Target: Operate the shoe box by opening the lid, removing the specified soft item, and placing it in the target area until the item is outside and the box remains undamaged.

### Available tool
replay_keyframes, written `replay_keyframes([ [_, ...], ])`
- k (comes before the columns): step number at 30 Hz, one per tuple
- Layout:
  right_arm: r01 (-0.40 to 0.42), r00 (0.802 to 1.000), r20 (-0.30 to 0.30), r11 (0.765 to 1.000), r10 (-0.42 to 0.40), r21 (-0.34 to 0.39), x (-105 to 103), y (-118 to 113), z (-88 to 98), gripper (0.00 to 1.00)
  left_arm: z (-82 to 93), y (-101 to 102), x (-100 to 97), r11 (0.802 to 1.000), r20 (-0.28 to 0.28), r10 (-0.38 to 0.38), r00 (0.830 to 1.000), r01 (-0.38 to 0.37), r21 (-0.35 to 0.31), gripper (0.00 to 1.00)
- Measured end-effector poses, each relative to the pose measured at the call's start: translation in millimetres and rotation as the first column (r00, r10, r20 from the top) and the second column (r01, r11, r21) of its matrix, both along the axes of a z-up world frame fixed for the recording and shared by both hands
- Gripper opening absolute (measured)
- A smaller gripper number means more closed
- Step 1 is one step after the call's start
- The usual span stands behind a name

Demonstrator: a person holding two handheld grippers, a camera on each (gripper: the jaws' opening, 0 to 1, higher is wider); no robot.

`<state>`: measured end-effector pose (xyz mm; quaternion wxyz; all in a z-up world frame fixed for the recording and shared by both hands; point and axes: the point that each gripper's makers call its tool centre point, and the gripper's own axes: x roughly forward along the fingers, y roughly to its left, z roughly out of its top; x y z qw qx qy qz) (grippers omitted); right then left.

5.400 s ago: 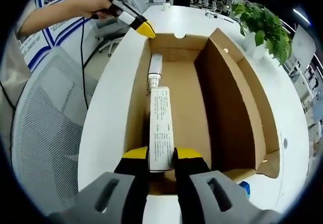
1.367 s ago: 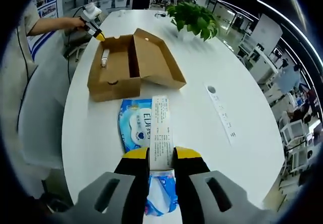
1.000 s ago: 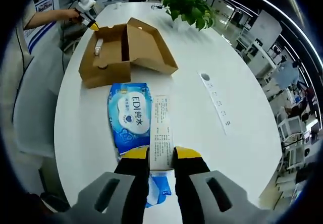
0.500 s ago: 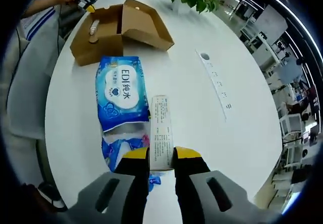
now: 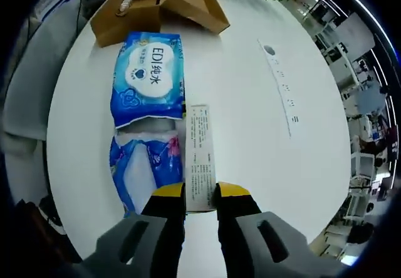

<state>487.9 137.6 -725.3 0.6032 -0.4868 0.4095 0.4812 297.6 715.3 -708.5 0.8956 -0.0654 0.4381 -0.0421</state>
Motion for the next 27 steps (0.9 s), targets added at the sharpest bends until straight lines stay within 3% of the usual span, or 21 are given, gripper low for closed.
replay_keyframes([
  [15, -0.036, 0.999, 0.01, 0.996, 0.037, -0.087, 11, -20, -24.4, 0.16, -1.3, 1, 0.7, 1.0, -0.013, -0.003, 1.0, 0.004, 0.014, 0.03],
  [27, -0.043, 0.998, 0.035, 0.995, 0.046, -0.091, 17, -19, -25.8, 0.17, -2.1, 2, 1.1, 1.0, -0.02, -0.008, 1.0, 0.009, 0.018, 0.04],
])
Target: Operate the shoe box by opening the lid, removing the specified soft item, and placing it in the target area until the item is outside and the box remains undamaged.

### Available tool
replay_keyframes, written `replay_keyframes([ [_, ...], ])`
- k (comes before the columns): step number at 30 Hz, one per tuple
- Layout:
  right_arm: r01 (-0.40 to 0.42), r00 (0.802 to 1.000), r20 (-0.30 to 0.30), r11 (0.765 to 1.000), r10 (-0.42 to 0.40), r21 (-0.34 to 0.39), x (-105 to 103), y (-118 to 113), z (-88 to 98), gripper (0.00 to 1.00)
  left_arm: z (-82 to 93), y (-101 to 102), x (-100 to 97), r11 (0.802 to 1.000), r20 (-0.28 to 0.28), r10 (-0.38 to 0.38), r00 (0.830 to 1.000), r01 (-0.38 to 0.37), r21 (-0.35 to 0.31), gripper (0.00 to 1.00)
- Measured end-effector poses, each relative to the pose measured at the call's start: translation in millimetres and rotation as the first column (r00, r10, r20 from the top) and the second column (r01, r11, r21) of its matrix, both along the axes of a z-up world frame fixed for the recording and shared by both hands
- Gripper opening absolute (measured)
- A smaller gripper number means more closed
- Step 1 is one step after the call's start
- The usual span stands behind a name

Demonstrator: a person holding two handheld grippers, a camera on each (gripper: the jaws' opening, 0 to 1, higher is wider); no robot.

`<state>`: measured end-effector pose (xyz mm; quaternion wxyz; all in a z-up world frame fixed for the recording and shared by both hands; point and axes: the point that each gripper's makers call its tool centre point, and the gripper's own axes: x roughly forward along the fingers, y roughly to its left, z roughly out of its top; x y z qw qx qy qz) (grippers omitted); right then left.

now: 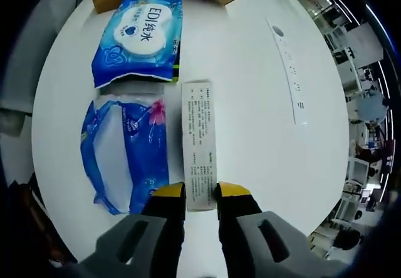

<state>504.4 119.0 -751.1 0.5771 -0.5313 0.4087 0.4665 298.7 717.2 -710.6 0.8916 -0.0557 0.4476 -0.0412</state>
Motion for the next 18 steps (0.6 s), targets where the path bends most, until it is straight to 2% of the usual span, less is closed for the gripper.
replay_keyframes([
  [9, 0.021, 0.999, 0.042, 0.999, -0.023, 0.03, 6, 4, 1.3, 0.21, 0.1, 0, 0.5, 1.0, -0.001, -0.016, 1.0, 0.016, 0.018, 0.04],
  [12, 0.031, 0.999, 0.038, 0.998, -0.033, 0.051, 4, 6, 4.3, 0.23, 0.6, -2, 0.5, 0.999, -0.004, -0.031, 1.0, 0.031, 0.039, 0.04],
  [18, 0.058, 0.994, 0.089, 0.996, -0.065, 0.074, 3, 4, 15.6, 0.26, 1.4, -3, 0.7, 0.997, -0.001, -0.052, 0.999, 0.052, 0.058, 0.04],
])
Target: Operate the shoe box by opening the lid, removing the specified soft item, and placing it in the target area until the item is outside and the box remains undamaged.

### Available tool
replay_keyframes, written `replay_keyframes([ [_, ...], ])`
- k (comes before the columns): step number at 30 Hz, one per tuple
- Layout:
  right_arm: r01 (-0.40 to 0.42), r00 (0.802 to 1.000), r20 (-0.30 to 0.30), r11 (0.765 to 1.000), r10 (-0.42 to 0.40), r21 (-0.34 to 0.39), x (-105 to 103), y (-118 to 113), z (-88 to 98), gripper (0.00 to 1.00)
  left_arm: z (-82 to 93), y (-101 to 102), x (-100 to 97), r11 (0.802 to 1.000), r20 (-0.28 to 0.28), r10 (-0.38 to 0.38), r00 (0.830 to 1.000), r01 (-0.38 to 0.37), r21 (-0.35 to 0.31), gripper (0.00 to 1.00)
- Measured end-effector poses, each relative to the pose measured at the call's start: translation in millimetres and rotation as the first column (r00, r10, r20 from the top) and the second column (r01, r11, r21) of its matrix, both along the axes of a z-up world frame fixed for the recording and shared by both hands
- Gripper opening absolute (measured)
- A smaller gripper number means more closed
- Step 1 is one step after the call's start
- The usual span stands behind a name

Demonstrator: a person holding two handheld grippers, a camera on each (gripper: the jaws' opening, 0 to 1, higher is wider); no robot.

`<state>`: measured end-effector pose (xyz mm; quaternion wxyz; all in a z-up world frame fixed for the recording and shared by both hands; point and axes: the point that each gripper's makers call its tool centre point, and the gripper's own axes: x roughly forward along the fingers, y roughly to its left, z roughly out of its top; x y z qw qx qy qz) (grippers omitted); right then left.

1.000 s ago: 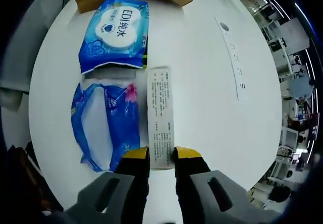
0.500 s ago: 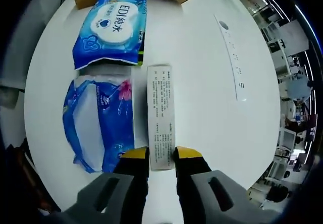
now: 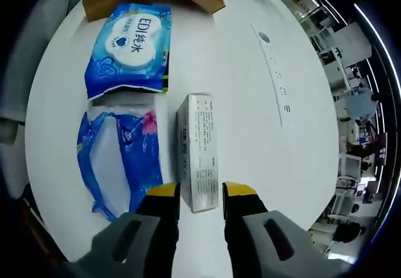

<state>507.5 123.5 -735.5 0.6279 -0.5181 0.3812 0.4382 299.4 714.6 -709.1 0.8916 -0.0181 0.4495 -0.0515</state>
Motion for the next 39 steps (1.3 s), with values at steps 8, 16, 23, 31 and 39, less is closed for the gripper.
replay_keyframes([
  [8, 0.067, 0.996, 0.053, 0.993, -0.072, 0.093, -7, 5, 25.3, 0.33, -1.3, -2, 5.3, 0.997, -0.003, -0.056, 0.998, 0.056, 0.051, 0.06],
  [16, 0.105, 0.993, 0.051, 0.988, -0.111, 0.116, -33, 6, 40.8, 0.41, 0.6, -8, 9.2, 0.992, -0.005, -0.107, 0.994, 0.107, 0.067, 0.14],
  [23, 0.144, 0.986, 0.059, 0.976, -0.155, 0.165, -51, 11, 53.8, 0.47, 10.4, -12, 13.9, 0.984, 0.022, -0.157, 0.987, 0.154, 0.085, 0.19],
  [31, 0.201, 0.972, 0.062, 0.943, -0.225, 0.266, -72, 23, 73.2, 0.53, 23.1, -20, 22.0, 0.973, 0.043, -0.217, 0.975, 0.213, 0.086, 0.21],
  [39, 0.284, 0.948, 0.033, 0.886, -0.317, 0.367, -105, 35, 91.1, 0.6, 26.8, -38, 28.6, 0.929, 0.026, -0.363, 0.932, 0.359, 0.089, 0.24],
])
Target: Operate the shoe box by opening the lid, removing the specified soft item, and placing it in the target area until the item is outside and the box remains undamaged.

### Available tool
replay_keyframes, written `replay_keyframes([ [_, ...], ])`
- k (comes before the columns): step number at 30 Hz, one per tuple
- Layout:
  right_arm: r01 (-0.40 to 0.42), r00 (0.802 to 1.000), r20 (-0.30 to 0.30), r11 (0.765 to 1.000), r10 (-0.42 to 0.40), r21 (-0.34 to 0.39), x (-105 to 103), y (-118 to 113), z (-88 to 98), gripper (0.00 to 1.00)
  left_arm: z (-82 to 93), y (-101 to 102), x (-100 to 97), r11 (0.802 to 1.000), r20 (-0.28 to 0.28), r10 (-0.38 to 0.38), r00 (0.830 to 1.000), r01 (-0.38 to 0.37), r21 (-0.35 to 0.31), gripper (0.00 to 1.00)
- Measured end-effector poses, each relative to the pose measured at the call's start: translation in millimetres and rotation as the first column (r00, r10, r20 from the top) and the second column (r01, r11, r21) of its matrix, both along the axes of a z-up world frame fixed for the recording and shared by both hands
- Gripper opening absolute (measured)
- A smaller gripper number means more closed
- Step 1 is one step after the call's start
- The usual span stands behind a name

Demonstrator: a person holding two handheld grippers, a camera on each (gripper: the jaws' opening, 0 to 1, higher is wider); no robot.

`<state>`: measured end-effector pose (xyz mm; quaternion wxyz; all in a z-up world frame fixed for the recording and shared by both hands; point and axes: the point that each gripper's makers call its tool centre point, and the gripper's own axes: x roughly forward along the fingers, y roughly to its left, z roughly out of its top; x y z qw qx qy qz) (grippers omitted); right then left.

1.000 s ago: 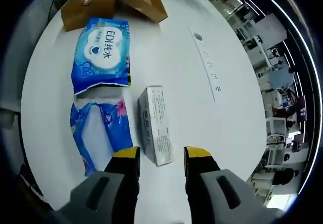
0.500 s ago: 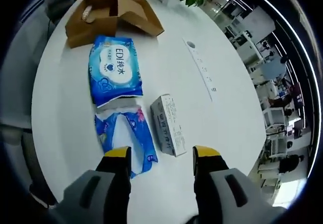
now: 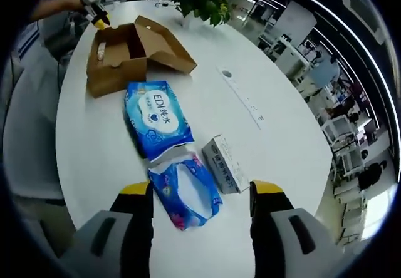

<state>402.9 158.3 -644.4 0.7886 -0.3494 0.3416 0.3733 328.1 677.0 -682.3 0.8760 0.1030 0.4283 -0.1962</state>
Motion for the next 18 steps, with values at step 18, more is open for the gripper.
replay_keyframes([
  [18, 0.141, 0.99, -0.03, 0.958, -0.138, 0.25, -75, 36, 17.2, 0.71, -21.4, -35, -0.3, 0.927, -0.18, -0.358, 0.916, 0.372, 0.05, 0.28],
])
